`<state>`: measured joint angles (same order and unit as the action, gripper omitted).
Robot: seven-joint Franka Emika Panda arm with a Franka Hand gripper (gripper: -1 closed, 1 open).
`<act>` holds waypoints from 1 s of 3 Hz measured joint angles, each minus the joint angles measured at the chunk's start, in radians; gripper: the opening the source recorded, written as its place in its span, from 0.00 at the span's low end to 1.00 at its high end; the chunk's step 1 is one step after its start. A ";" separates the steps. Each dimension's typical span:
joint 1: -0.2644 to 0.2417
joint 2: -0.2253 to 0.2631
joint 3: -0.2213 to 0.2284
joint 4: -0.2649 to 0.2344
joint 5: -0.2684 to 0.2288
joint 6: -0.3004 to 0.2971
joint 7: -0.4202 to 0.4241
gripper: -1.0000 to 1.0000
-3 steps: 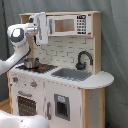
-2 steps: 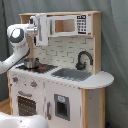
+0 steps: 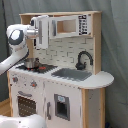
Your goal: Play with the kitchen
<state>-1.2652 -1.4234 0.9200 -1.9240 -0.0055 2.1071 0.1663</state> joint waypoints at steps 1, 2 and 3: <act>0.042 -0.013 -0.039 -0.087 0.000 0.003 -0.002 0.00; 0.071 -0.018 -0.072 -0.129 0.001 0.031 -0.003 0.00; 0.073 -0.019 -0.072 -0.129 0.001 0.035 -0.004 1.00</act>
<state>-1.1922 -1.4421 0.8479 -2.0533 -0.0042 2.1420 0.1625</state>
